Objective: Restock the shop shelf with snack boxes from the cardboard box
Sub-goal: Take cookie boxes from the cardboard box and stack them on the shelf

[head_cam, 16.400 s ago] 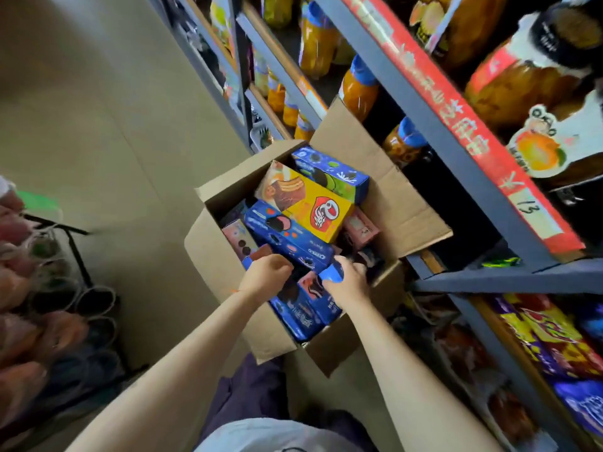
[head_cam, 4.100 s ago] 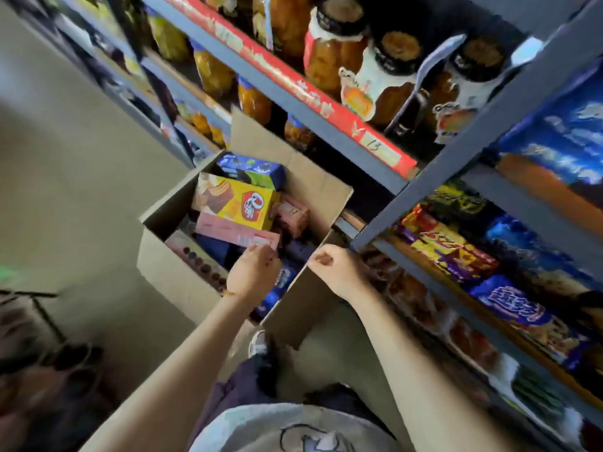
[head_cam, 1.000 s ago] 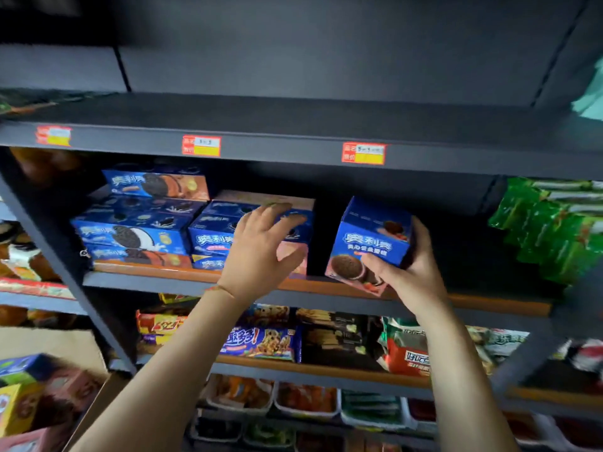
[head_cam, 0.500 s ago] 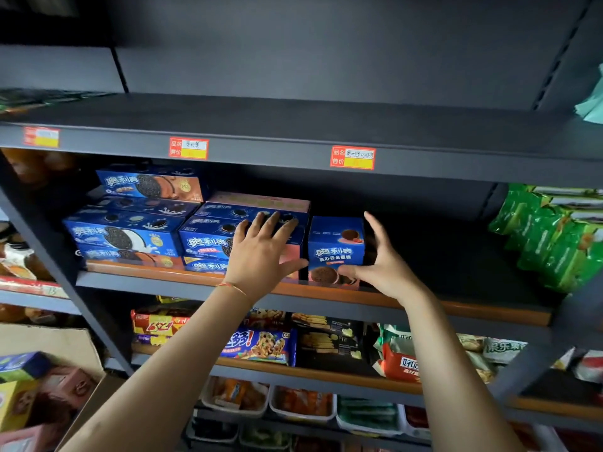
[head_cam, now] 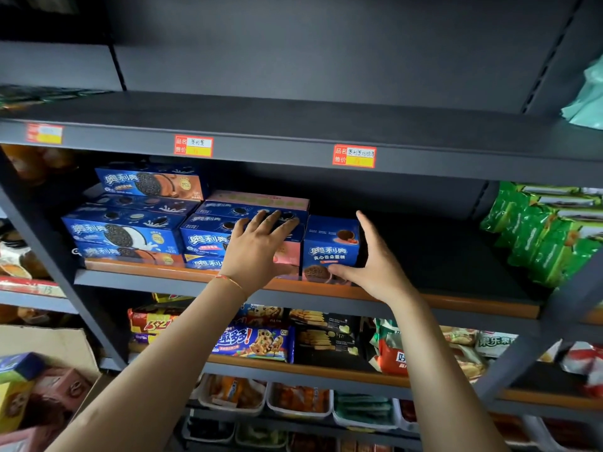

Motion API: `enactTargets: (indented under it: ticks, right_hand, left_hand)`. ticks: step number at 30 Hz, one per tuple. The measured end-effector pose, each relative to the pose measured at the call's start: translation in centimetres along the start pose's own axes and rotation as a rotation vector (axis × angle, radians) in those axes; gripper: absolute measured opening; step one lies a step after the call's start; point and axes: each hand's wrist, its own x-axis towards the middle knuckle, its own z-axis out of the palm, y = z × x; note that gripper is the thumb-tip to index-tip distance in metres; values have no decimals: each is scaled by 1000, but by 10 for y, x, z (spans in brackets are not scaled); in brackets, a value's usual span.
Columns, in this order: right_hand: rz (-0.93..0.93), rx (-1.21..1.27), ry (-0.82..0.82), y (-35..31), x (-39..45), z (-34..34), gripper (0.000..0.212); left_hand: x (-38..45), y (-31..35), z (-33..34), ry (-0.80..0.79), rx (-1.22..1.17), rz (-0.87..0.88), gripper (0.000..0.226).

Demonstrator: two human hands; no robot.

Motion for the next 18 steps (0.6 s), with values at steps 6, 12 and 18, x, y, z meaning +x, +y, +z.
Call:
enactTargets:
  ticks: [6, 12, 18]
  right_hand:
    - [-291, 72, 337, -57, -33, 30, 45]
    - [-366, 268, -8, -118, -32, 149, 5]
    - [-133, 147, -622, -143, -36, 331, 8]
  left_hand:
    - [-26, -21, -12, 462, -208, 31, 51]
    - [-129, -101, -14, 493, -446, -385, 26]
    - [-269, -222, 33, 30, -492, -820, 36]
